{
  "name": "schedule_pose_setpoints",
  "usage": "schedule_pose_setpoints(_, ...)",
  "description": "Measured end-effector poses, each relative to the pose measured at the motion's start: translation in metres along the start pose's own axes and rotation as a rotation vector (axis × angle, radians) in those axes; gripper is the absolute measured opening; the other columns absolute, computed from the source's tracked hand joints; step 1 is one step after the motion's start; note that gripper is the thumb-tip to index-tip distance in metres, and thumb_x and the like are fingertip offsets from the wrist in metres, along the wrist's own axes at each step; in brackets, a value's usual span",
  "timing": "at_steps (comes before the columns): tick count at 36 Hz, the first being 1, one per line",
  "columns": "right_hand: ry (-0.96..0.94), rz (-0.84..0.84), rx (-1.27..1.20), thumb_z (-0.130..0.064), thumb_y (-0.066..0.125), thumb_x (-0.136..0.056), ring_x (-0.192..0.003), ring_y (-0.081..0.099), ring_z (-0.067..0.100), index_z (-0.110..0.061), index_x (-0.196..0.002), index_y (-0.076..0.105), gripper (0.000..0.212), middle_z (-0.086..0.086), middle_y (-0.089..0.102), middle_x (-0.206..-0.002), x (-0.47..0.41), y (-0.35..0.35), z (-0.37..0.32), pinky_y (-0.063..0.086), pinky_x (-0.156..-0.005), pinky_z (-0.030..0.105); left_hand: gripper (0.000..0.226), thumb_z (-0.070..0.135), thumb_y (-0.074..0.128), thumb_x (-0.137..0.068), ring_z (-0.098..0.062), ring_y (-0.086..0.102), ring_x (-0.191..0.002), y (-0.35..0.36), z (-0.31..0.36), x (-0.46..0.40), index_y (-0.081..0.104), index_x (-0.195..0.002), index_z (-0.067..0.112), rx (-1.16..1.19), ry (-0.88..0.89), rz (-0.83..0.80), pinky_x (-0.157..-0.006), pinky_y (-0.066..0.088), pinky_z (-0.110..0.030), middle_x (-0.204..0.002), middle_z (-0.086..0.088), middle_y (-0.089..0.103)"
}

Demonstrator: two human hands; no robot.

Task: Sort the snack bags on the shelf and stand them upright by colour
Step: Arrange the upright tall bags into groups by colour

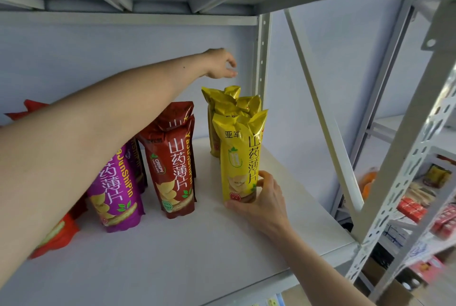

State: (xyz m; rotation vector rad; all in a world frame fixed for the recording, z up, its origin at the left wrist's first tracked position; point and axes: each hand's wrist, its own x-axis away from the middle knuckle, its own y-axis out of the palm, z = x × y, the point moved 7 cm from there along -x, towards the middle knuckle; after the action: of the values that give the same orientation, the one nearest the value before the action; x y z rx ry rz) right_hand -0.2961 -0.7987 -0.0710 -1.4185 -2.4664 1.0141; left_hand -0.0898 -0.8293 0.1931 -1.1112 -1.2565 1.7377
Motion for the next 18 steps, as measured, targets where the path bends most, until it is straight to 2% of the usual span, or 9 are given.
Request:
schedule_pose_setpoints(8,0.007,-0.013,-0.003,-0.078,0.071,-0.04,-0.12,0.044,0.014,-0.027,-0.142,0.032,0.121,-0.008,0.05,-0.123,-0.002,0.0,0.002,0.041,-0.101,0.036,0.056,0.039,0.041,-0.102,-0.031,0.038,-0.137,0.044,-0.016,-0.018,0.029,-0.152,0.017,-0.203,-0.064,-0.262,-0.107,0.036,-0.039,-0.156,-0.011,0.032)
schedule_pose_setpoints(12,-0.004,-0.023,0.015,-0.073,0.075,-0.045,-0.119,0.042,0.013,-0.028,-0.143,0.031,0.116,-0.01,0.049,-0.124,-0.002,0.002,0.003,0.039,-0.1,0.033,0.06,0.046,0.032,-0.103,-0.037,0.036,-0.137,0.06,-0.019,-0.024,0.017,-0.155,0.02,-0.187,-0.142,-0.359,-0.089,0.04,-0.037,-0.158,-0.013,0.023)
schedule_pose_setpoints(13,-0.007,-0.023,0.021,-0.074,0.074,-0.045,-0.119,0.042,0.013,-0.029,-0.143,0.031,0.116,-0.01,0.049,-0.124,-0.002,0.002,0.003,0.039,-0.1,0.033,0.061,0.048,0.034,-0.102,-0.038,0.038,-0.136,0.06,-0.019,-0.025,0.018,-0.155,0.022,-0.166,-0.16,-0.364,-0.09,0.044,-0.038,-0.158,-0.013,0.024)
schedule_pose_setpoints(15,-0.011,-0.022,0.03,-0.074,0.074,-0.045,-0.119,0.042,0.012,-0.03,-0.142,0.031,0.115,-0.011,0.048,-0.124,-0.002,0.002,0.002,0.037,-0.1,0.031,0.062,0.05,0.043,-0.099,-0.04,0.041,-0.133,0.061,-0.021,-0.027,0.025,-0.153,0.027,-0.115,-0.201,-0.376,-0.095,0.05,-0.05,-0.155,-0.014,0.028)
schedule_pose_setpoints(18,-0.017,-0.023,0.037,-0.073,0.074,-0.047,-0.119,0.042,0.011,-0.03,-0.142,0.031,0.113,-0.012,0.048,-0.124,-0.003,0.002,0.001,0.035,-0.1,0.029,0.061,0.049,0.055,-0.094,-0.041,0.045,-0.13,0.06,-0.024,-0.027,0.039,-0.146,0.023,-0.07,-0.263,-0.421,-0.095,0.048,-0.059,-0.15,-0.017,0.039)
